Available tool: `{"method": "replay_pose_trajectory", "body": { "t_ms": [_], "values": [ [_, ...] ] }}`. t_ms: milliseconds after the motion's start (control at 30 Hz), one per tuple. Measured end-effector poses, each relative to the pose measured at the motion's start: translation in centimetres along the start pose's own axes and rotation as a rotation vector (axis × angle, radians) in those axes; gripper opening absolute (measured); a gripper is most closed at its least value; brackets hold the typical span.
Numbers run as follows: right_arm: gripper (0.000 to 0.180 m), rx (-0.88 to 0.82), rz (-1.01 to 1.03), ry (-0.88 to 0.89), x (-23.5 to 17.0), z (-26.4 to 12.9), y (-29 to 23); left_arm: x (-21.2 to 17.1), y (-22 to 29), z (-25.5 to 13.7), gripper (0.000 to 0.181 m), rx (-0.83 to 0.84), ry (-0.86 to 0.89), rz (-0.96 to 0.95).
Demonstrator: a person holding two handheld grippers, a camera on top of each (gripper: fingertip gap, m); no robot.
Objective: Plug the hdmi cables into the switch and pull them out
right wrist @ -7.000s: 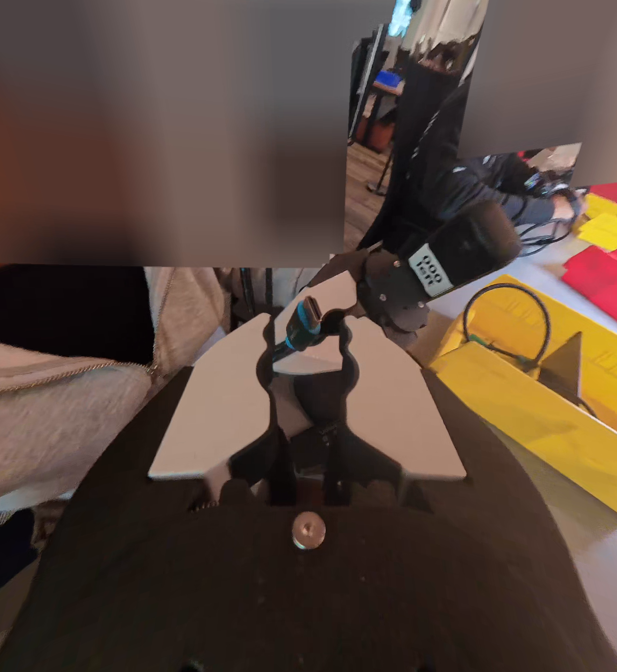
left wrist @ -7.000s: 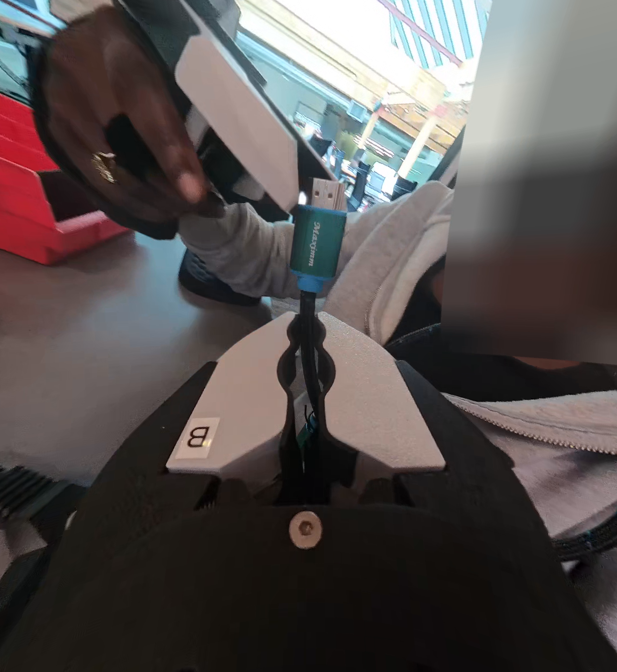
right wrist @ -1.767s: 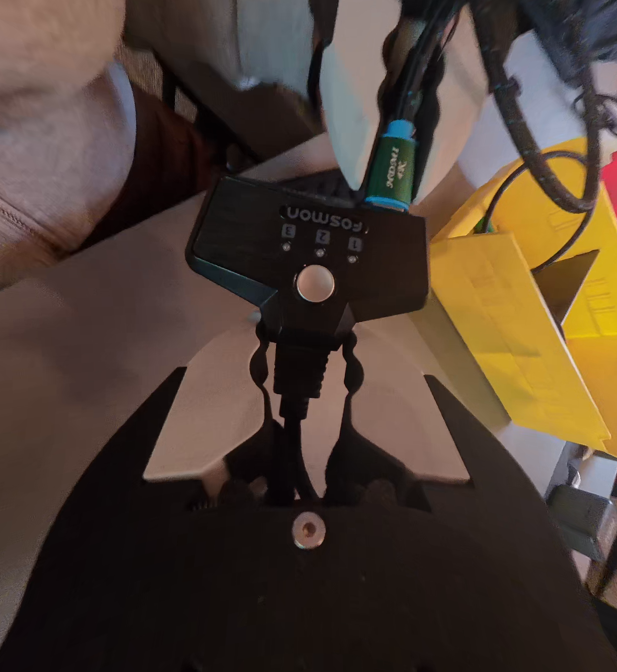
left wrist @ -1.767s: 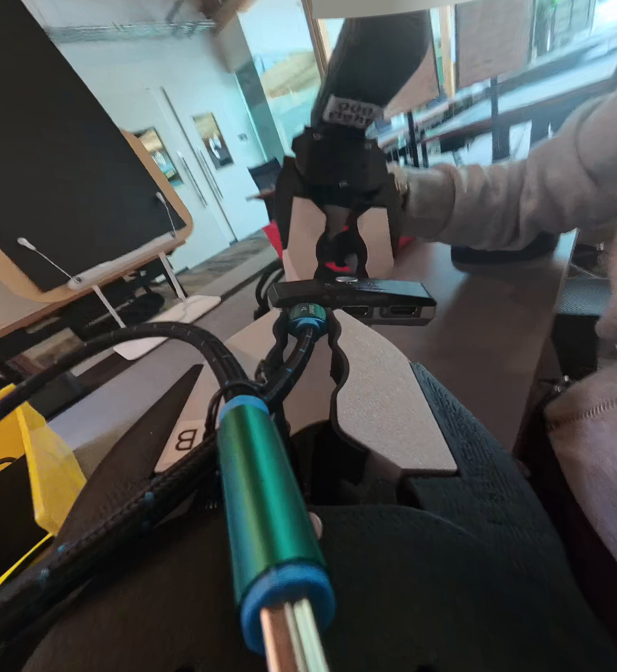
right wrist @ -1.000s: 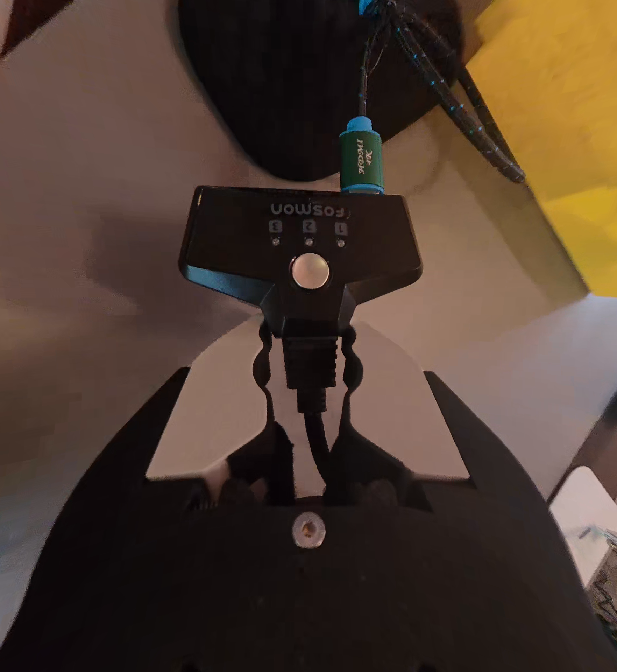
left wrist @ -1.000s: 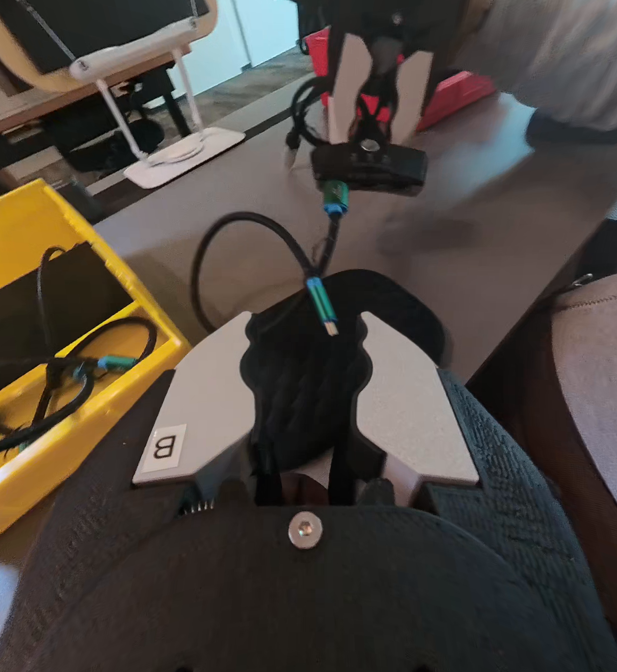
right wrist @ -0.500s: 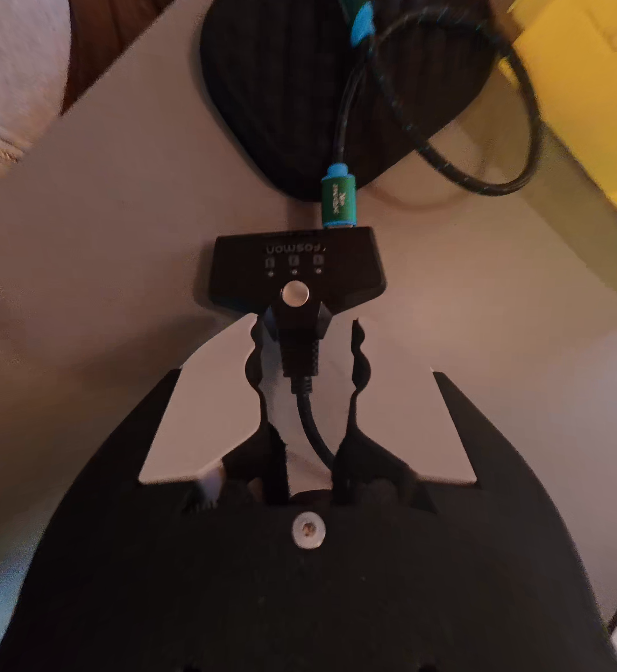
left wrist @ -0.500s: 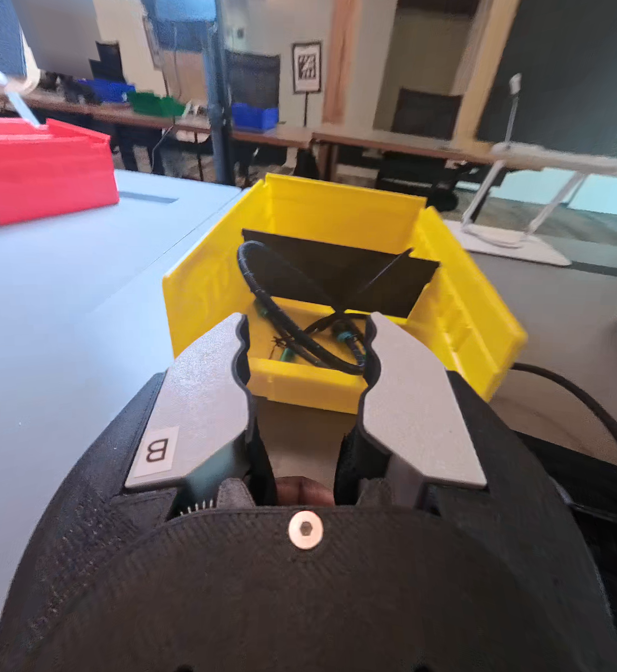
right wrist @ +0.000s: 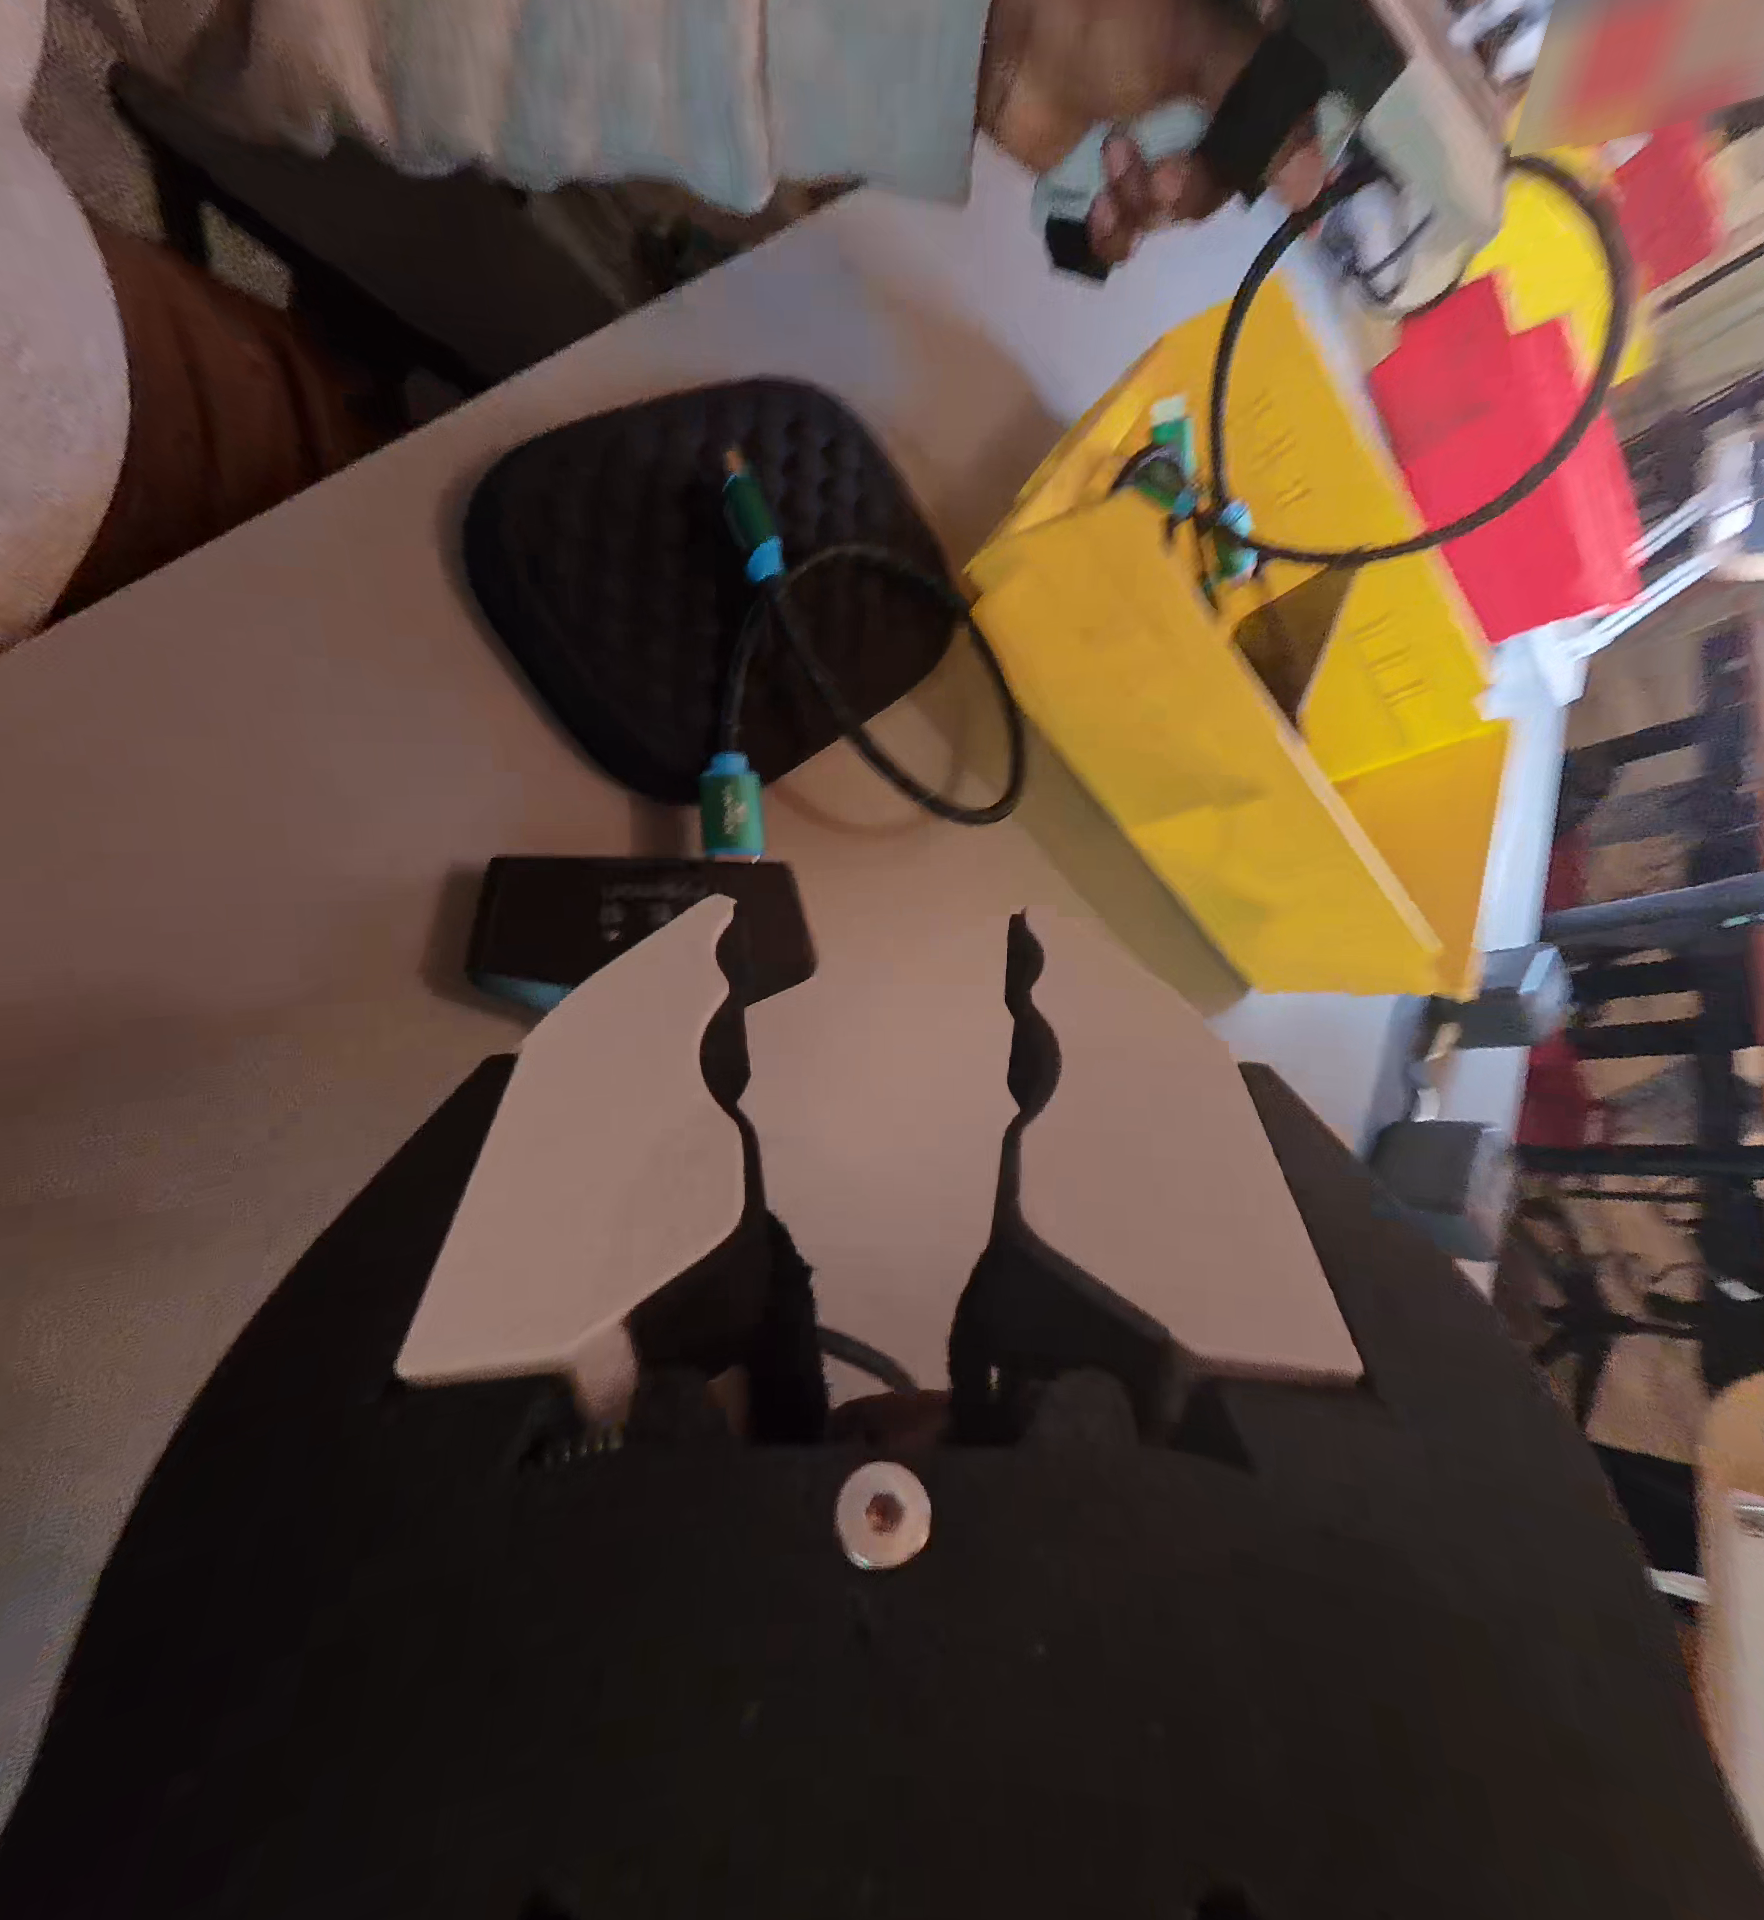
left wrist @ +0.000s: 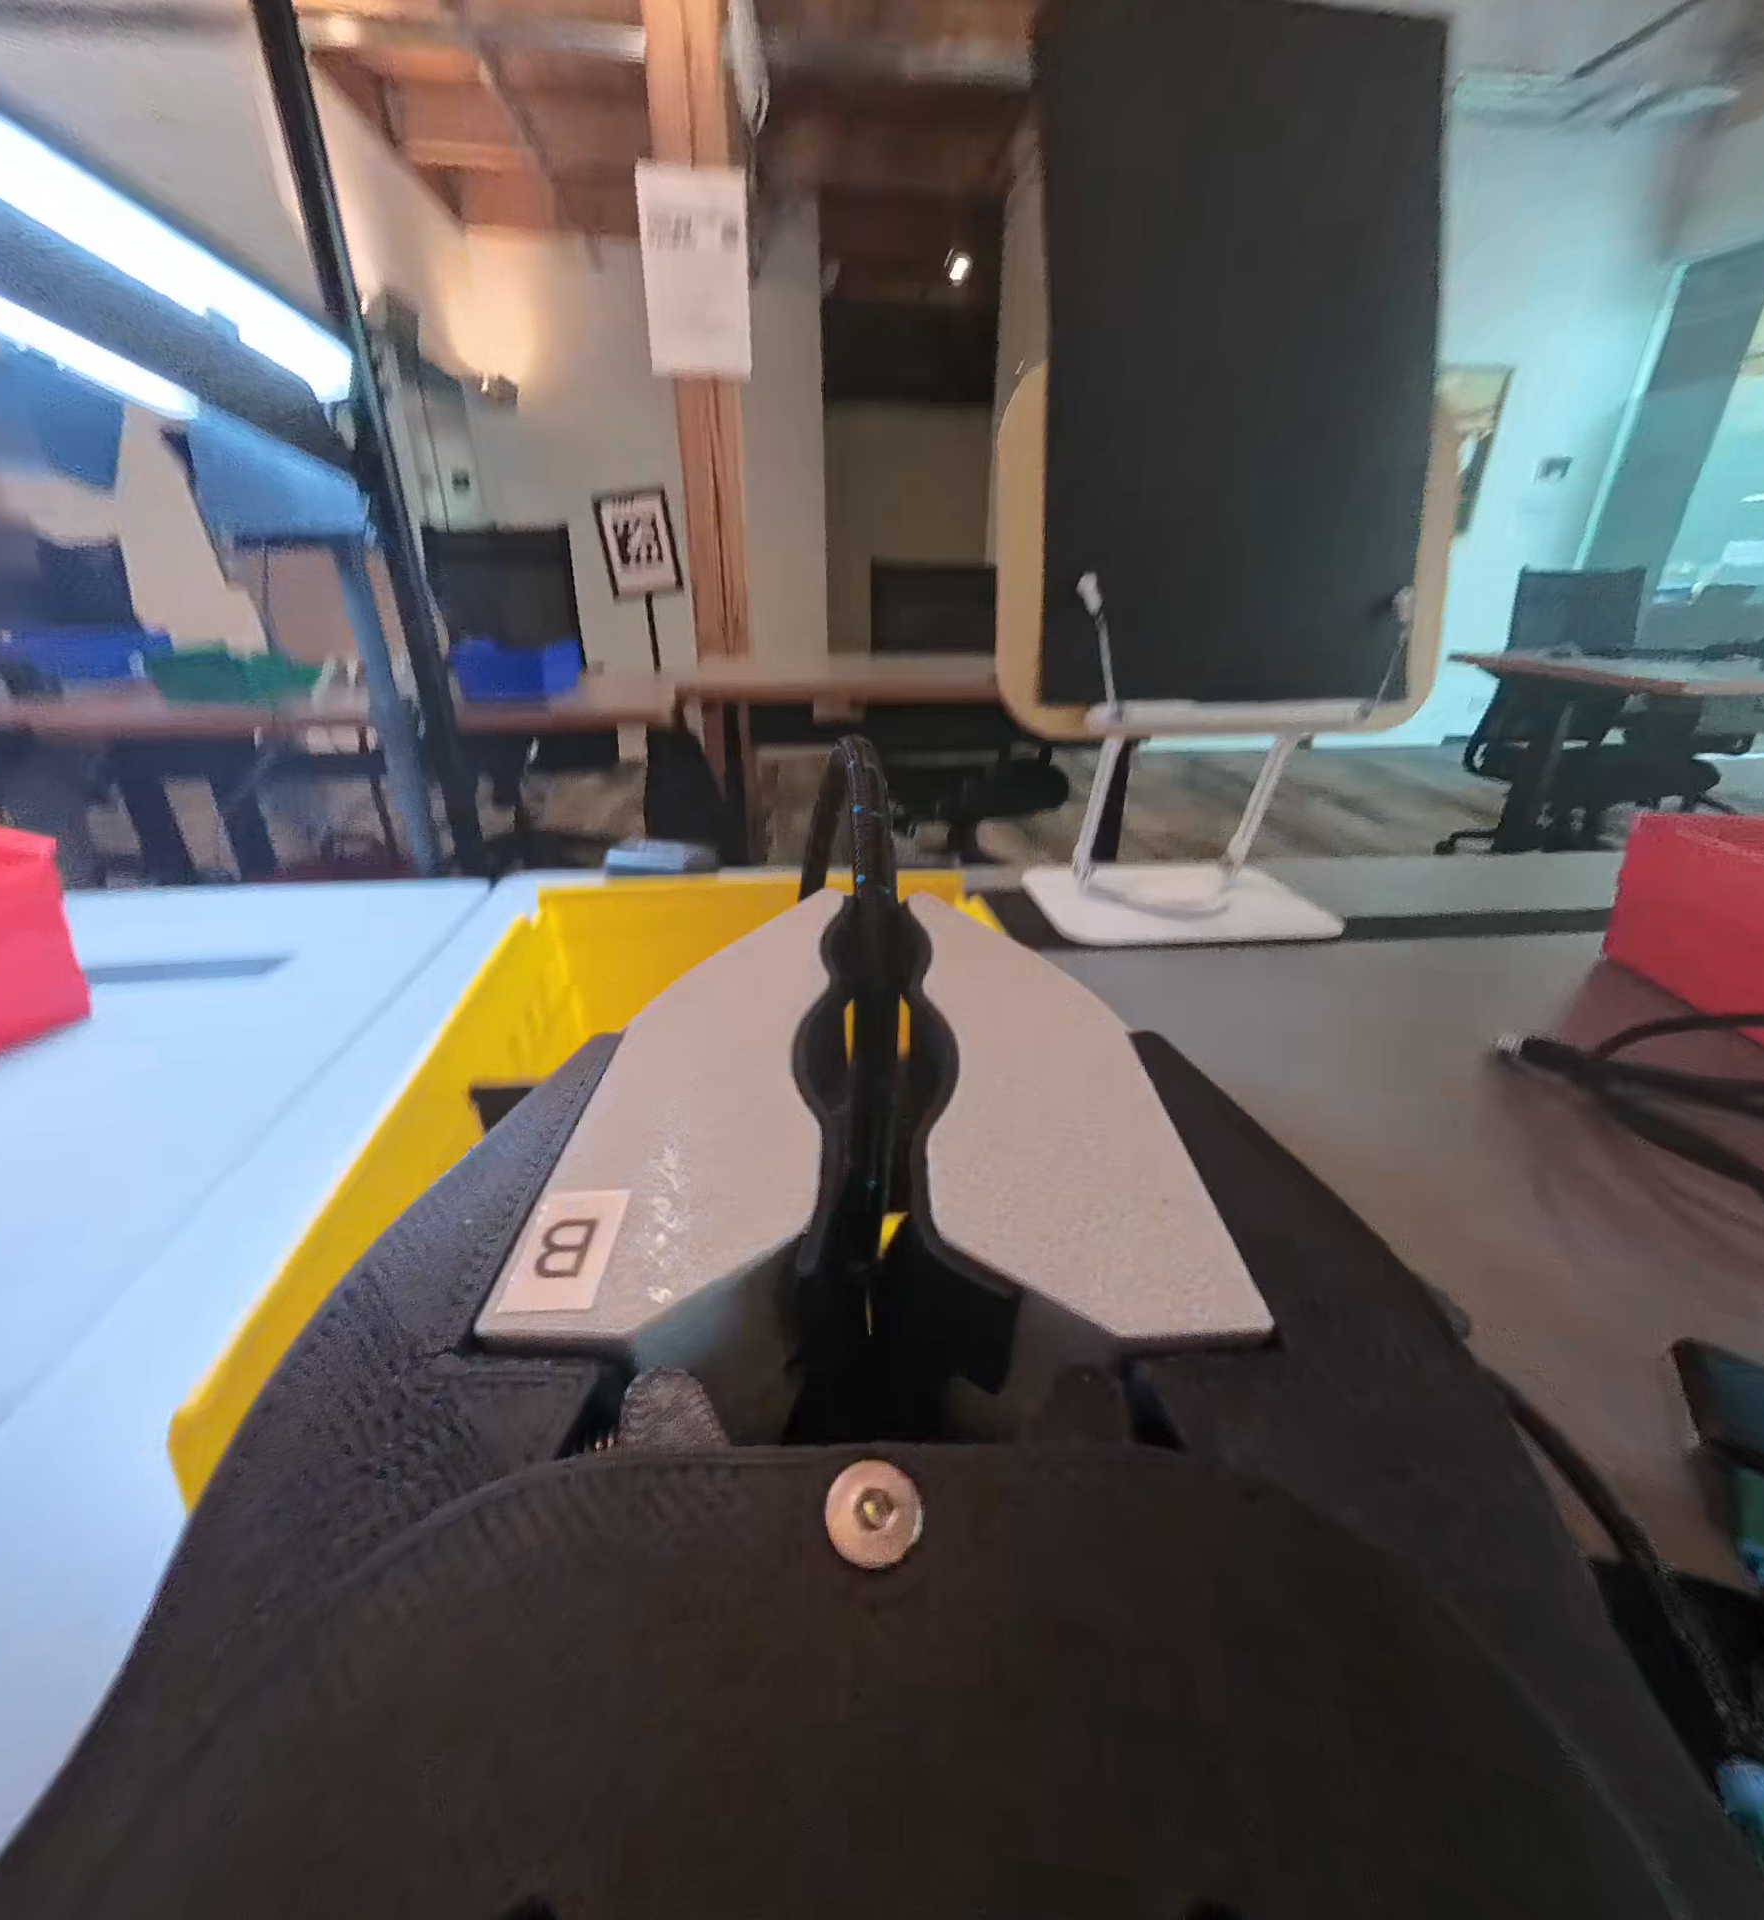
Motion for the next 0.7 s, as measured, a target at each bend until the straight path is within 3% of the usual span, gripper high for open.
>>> {"method": "replay_pose_trajectory", "body": {
  "t_ms": [200, 367, 533, 700],
  "values": [
    [0.043, -0.201, -0.07, 0.195, 3.3, -3.2, 0.8, 5.9, 2.5, -0.7, 0.005, -0.072, 0.237, 0.067],
    [0.041, -0.332, -0.023, 0.282, 3.7, -4.4, 2.0, 9.1, 4.2, -1.3, 0.006, -0.165, 0.361, 0.07],
    [0.039, -0.344, 0.142, 0.456, 3.5, -3.0, 3.5, 11.9, 7.4, -5.1, 0.006, -0.455, 0.579, -0.124],
    [0.045, -0.317, 0.093, 0.421, 2.6, -0.8, 3.2, 12.5, 11.0, -8.7, 0.005, -0.772, 0.605, -0.339]
  ]
}}
Point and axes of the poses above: each gripper's, where its closed fingertips meet, z out along the fingers, x out of its top, y = z × x across the jaws, the point moved 5 cm from there along -z, back along the fingers, and after that the axes turned 15 degrees about x, right-handed, at the moved point
